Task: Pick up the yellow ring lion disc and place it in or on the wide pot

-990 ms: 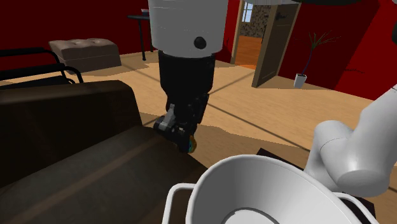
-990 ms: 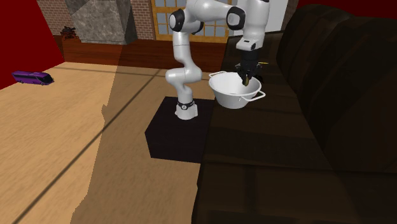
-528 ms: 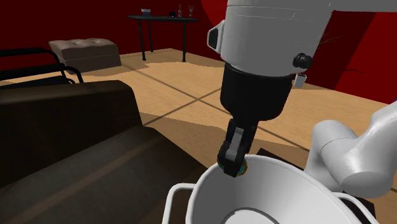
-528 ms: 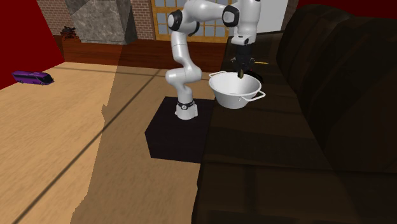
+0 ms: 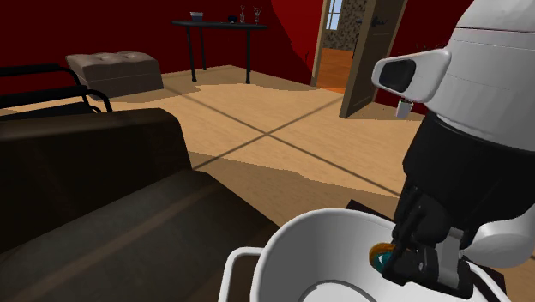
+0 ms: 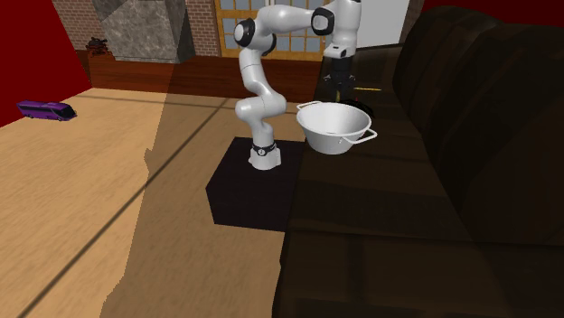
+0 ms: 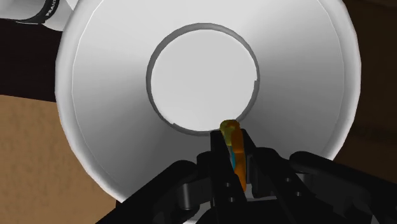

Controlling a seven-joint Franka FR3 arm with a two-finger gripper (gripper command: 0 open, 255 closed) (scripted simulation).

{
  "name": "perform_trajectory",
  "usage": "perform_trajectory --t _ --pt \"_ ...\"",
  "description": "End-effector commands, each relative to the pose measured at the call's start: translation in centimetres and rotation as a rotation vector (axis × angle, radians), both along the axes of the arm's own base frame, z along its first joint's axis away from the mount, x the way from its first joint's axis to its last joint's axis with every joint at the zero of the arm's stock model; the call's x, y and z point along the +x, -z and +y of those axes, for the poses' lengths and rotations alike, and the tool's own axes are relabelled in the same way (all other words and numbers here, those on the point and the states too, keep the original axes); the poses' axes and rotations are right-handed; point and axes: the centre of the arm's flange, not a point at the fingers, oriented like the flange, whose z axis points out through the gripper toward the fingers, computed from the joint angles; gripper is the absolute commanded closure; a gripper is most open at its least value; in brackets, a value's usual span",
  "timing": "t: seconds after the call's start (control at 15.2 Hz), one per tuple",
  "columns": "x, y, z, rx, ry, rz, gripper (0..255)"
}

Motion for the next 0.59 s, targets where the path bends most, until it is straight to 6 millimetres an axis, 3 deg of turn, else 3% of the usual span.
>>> perform_trajectory --t 0.0,0.53 --pt "-0.4 0.8 -0.4 0.0 0.001 0.001 255" --pt "-0.4 5.1 -0.4 0.0 0.001 0.001 255"
